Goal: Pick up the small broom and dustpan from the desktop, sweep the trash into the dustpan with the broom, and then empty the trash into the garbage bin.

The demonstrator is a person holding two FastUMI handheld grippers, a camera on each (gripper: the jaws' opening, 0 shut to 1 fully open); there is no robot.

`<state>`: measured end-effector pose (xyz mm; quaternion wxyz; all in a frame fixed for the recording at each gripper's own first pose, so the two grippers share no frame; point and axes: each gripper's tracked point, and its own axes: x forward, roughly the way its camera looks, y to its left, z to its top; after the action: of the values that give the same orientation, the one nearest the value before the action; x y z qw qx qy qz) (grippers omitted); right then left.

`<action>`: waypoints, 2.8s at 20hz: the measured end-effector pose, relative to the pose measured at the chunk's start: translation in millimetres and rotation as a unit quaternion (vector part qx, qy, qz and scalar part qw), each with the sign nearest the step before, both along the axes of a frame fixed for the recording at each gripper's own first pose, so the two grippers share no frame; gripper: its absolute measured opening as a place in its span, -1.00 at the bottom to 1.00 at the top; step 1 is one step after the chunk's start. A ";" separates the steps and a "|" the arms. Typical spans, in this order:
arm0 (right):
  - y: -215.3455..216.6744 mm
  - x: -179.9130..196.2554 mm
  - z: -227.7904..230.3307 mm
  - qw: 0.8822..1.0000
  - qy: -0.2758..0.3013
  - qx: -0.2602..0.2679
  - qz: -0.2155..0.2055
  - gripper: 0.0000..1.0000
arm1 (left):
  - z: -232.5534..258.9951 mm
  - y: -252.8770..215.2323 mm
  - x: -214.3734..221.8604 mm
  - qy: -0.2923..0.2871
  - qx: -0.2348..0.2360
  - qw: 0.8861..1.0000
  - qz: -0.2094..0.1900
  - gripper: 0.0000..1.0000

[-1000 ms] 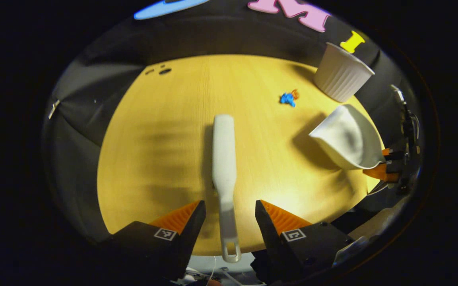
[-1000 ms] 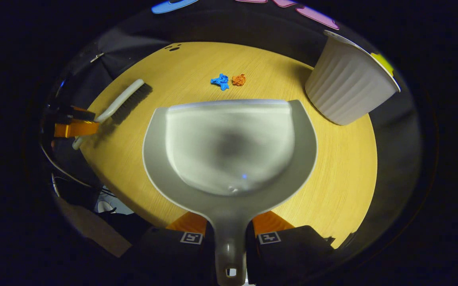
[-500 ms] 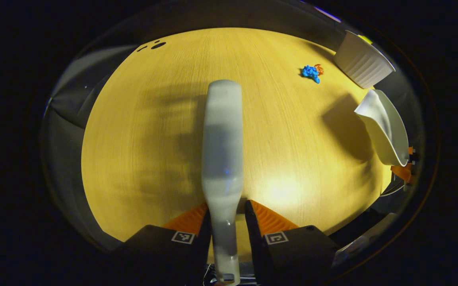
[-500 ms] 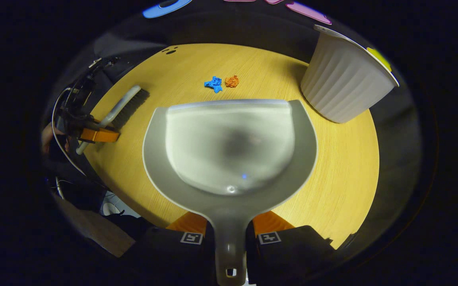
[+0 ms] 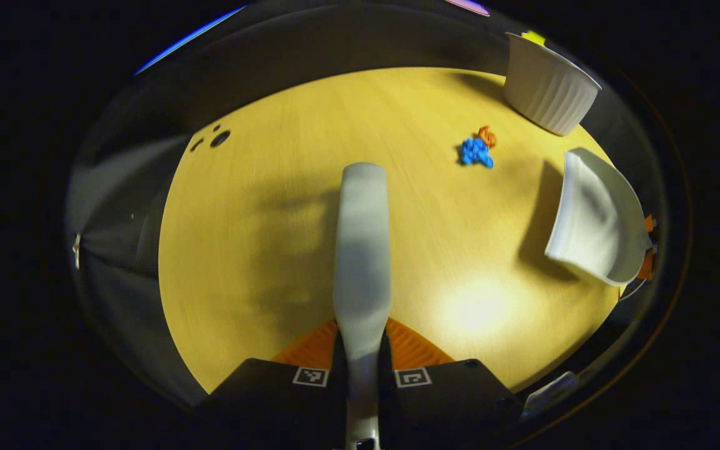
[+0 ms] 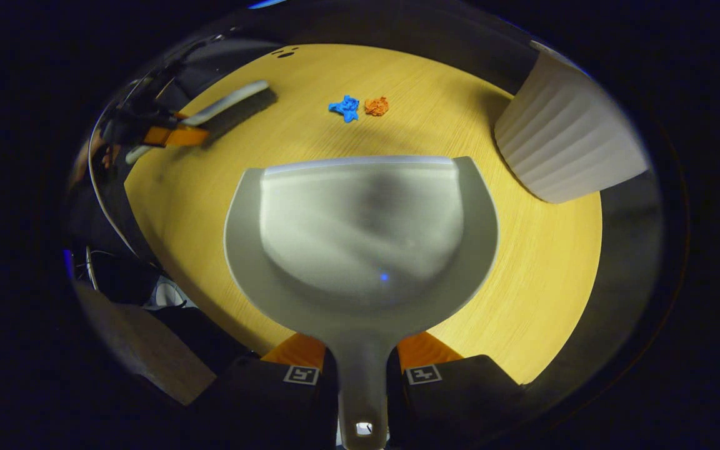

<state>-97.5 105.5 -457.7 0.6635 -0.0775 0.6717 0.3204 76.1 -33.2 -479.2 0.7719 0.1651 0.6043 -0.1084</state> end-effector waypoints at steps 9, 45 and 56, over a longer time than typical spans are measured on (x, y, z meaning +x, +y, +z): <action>-12.8 16.6 -16.1 0.999 0.025 -0.018 0.042 -0.29 | -30.8 -85.6 83.3 0.013 0.030 0.991 -0.129 -0.53; -18.5 0.9 31.1 0.974 -0.053 -0.012 -0.218 -0.24 | 17.0 -129.0 -26.6 0.083 -0.151 0.984 -0.052 -0.53; -34.1 -0.4 16.4 0.960 -0.112 -0.163 -0.200 -0.29 | 17.9 -112.0 -42.6 0.095 -0.160 0.981 -0.063 -0.53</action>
<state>-97.9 71.4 -441.3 0.7635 -0.0841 0.6378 0.0568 33.5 -145.2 -461.3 0.7192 0.0659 0.6380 -0.2673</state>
